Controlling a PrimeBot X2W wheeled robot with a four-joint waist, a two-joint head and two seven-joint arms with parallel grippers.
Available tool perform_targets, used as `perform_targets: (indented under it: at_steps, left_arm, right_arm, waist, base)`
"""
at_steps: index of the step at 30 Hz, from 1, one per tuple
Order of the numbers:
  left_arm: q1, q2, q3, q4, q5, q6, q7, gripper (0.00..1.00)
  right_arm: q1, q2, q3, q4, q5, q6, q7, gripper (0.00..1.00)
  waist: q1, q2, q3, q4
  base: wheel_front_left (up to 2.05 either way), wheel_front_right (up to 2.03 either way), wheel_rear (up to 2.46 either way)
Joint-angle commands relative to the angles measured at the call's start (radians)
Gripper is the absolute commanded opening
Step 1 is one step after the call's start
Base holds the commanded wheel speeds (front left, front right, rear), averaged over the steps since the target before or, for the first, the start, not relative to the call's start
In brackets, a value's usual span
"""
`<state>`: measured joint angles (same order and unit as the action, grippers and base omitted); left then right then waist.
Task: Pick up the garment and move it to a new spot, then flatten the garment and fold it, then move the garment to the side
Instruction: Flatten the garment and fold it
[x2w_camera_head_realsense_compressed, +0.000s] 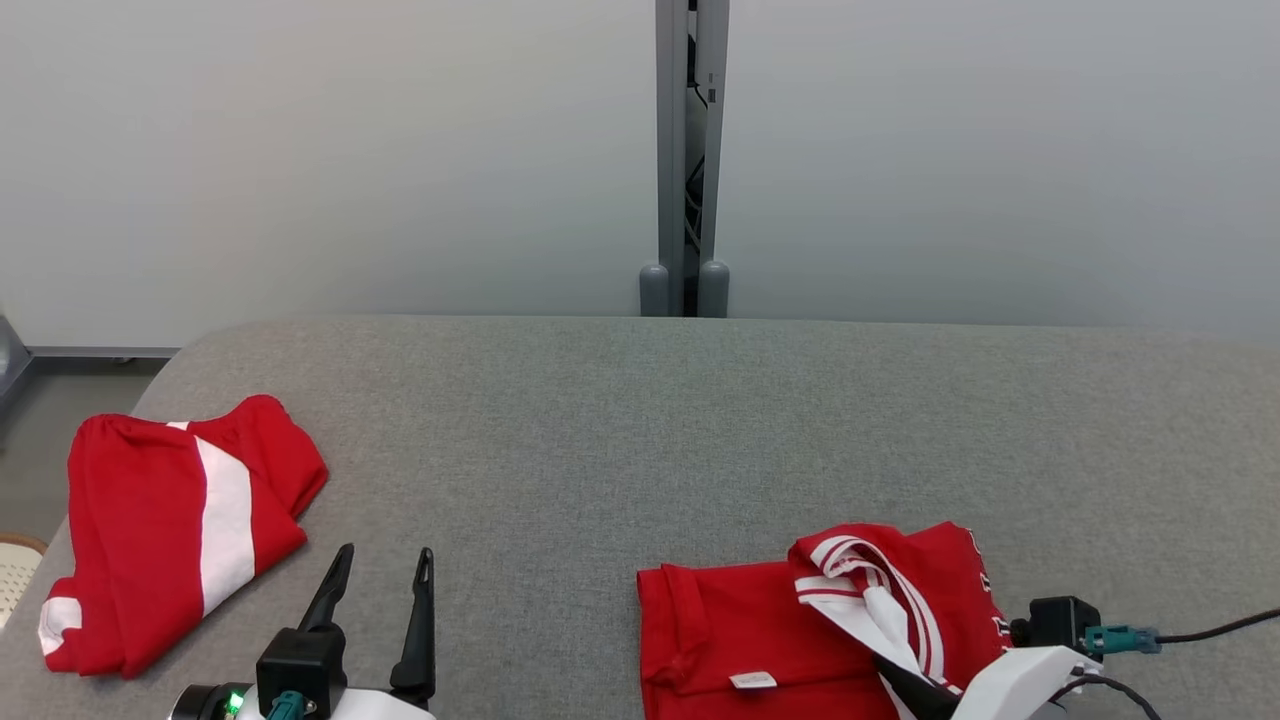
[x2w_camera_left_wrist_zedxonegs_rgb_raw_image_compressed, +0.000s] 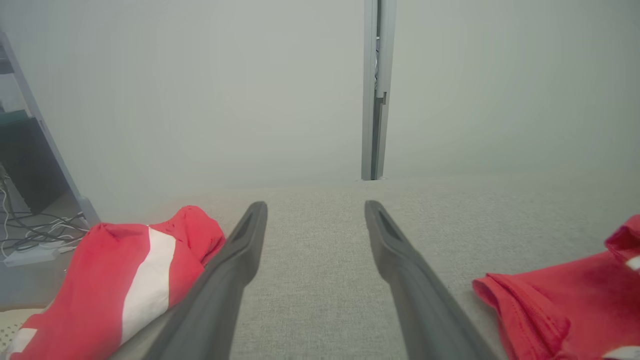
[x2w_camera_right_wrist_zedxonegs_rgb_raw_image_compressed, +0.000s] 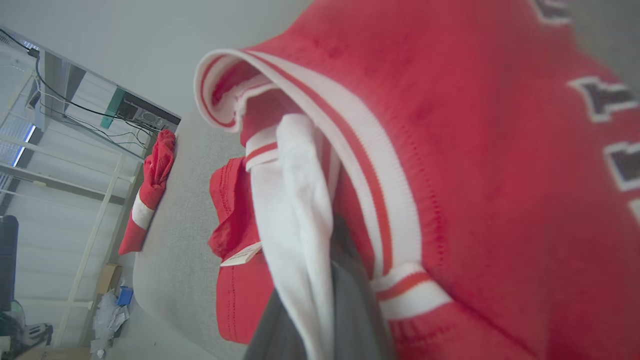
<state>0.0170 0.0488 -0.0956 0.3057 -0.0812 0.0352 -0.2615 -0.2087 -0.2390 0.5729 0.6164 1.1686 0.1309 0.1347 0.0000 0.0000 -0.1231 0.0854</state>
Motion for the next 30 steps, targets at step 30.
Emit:
perform_targets:
  at_steps: [30]
  left_arm:
    - [-0.023, 0.004, -0.075, 0.035, 0.012, -0.027, -0.004, 1.0]
  right_arm:
    - [0.03, 0.186, -0.041, -0.052, 0.215, 0.0, 0.019, 0.0]
  waist:
    - [0.0, 0.0, 0.058, 0.126]
  base:
    - [0.0, 0.0, 0.0]
